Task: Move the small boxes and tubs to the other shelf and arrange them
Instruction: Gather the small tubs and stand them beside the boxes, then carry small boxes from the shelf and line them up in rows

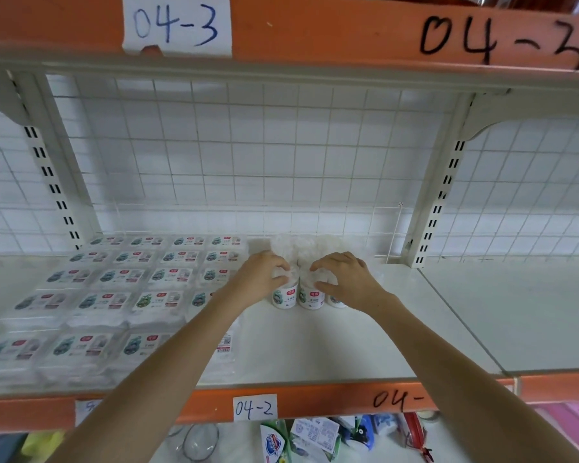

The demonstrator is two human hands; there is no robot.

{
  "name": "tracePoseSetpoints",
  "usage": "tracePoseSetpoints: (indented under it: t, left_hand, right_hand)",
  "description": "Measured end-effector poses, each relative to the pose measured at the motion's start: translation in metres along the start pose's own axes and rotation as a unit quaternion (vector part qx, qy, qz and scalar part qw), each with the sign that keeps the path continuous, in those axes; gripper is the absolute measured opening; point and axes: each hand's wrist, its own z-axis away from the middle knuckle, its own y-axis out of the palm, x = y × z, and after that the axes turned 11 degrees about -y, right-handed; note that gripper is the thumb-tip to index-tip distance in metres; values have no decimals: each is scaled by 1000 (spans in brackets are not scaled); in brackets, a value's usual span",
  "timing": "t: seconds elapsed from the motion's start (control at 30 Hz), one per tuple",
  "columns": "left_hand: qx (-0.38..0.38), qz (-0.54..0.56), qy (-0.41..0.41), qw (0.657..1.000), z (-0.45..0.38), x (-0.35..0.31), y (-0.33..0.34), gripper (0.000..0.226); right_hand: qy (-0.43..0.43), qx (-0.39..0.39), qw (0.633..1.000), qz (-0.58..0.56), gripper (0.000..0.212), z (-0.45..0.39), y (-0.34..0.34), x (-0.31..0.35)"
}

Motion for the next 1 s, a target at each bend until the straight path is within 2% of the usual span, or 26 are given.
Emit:
tracePoseSetpoints:
  t: [0.1,0.17,0.3,0.37,0.43,0.57,0.63,0.83,0.97,1.0]
  left_hand:
    - [-7,-23,15,1000,4,1,-1,36]
    - [-46,-30,32,998,9,3,-4,42]
    - [-136,-51,52,988,35,12,-26,37]
    - [-175,-84,72,978,60,19,-34,40]
    - [-193,-89,71,975,92,29,-35,44]
    - [-234,-53,15,971,163,49,-22,40]
    - [-244,-68,-20,967,200,53,-15,40]
    - [-185,-112,-151,964,320,52,0,42]
    - [-182,-111,-252,944,414,59,-17,44]
    - [-193,-112,-279,934,438,63,-26,45]
  right_hand:
    - [-6,-16,1000,-18,43,8,2,6]
    - [-7,-45,999,-11,48,20,0,11]
    - [45,-119,992,3,54,68,-11,22]
    - [69,-136,988,2,60,98,-13,26]
    - [81,-126,989,-2,55,130,-11,28]
    - [74,-91,993,21,38,185,-5,44]
    - [68,-65,995,27,38,207,-3,56]
    - [-23,-11,1000,-10,32,243,17,102]
    - [-82,42,993,-78,38,237,34,156]
    - [-110,31,989,-98,37,234,41,169]
